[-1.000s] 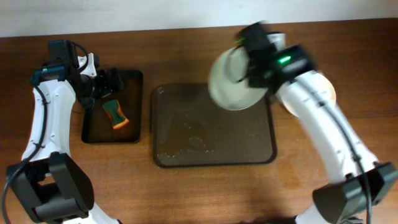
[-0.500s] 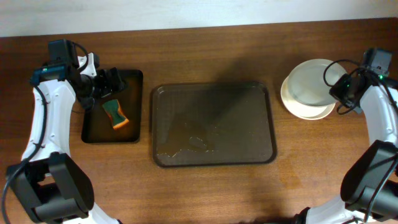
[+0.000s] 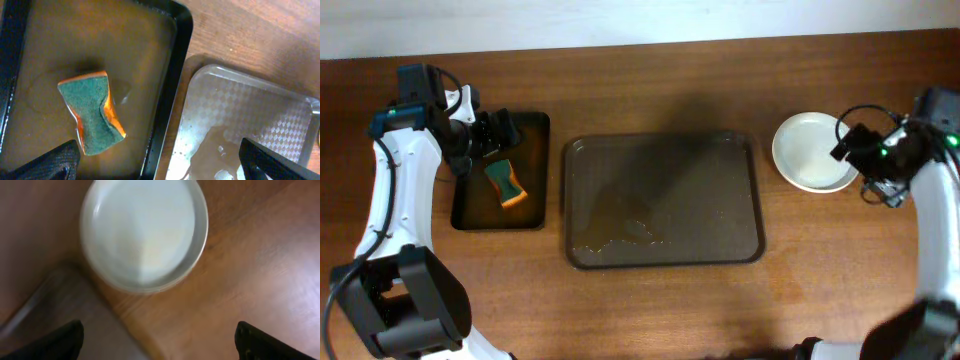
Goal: Clean dirty plates on tray and stack at the side
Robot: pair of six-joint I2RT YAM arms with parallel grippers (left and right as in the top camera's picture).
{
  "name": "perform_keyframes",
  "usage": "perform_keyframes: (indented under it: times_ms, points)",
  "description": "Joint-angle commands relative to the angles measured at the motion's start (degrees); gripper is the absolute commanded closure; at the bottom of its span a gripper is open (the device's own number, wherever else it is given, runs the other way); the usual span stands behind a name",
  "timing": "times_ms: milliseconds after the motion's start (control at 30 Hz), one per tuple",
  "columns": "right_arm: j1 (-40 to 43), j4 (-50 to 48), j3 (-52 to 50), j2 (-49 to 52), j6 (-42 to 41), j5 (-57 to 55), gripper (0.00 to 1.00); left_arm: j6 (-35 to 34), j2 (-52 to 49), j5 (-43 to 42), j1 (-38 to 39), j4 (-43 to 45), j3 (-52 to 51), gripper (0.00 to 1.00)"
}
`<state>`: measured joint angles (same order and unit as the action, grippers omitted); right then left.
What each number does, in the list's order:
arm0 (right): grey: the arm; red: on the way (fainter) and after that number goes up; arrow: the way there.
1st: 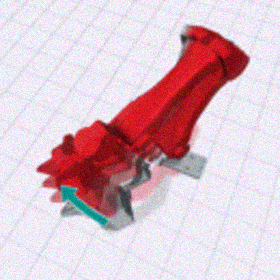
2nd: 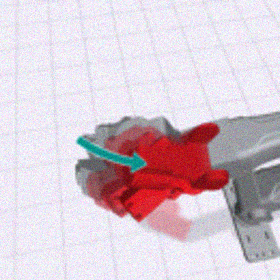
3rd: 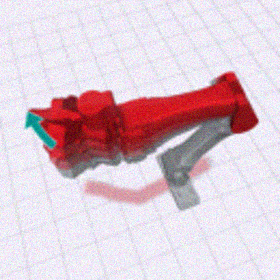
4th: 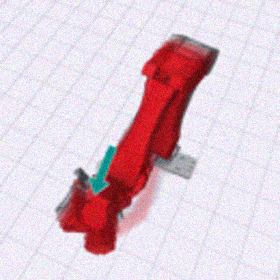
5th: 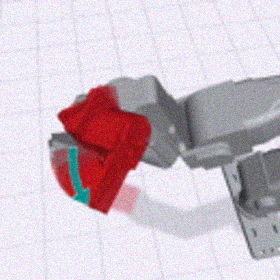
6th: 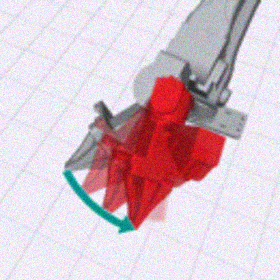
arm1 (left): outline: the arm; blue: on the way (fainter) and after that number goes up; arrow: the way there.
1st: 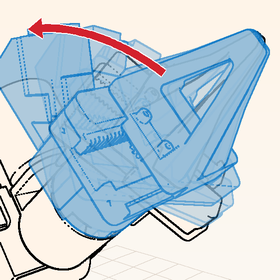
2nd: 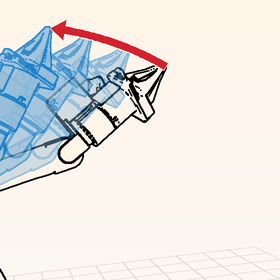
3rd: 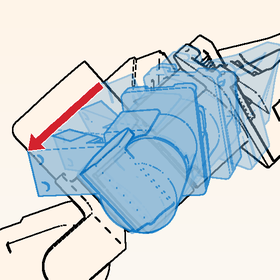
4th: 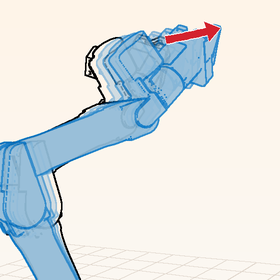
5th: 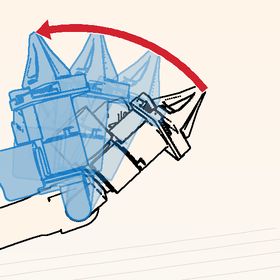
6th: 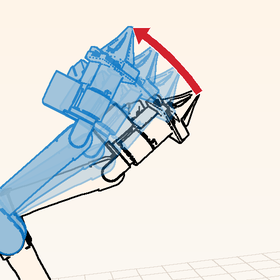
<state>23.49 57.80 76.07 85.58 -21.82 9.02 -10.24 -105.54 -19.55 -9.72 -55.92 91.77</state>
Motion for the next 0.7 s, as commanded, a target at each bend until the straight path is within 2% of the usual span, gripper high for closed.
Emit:
perform_keyframes:
  times_ms: [0, 167, 267, 433, 600, 667]
  points:
    - [-2.8, 3.9, -2.7, -10.5, 3.7, 1.8, 0.02, 0.9, 0.0, -0.6, 0.2, 0.1, 0.2, 0.00]
    - [-13.6, 1.8, -18.0, -29.2, 2.7, 2.0, 0.01, 0.9, 0.0, -0.6, 0.2, 0.1, 0.2, 0.00]
    - [-17.5, 1.9, -22.2, -34.4, 2.8, 1.7, 0.00, 0.9, 0.0, -0.6, 0.2, 0.1, 0.2, 0.00]
    - [-17.9, 6.1, -22.2, -33.8, 2.8, 1.7, 0.02, 0.9, 0.0, -0.6, 0.2, 0.1, 0.2, 0.00]
    - [-17.9, 7.1, -22.2, -27.5, 3.0, 1.7, 0.01, 0.9, 0.0, -0.6, 0.2, 0.1, 0.2, 0.00]
    - [-17.9, 7.1, -22.2, -25.5, 6.1, 1.7, 0.02, 0.9, 0.0, -0.6, 0.2, 0.1, 0.2, 0.00]
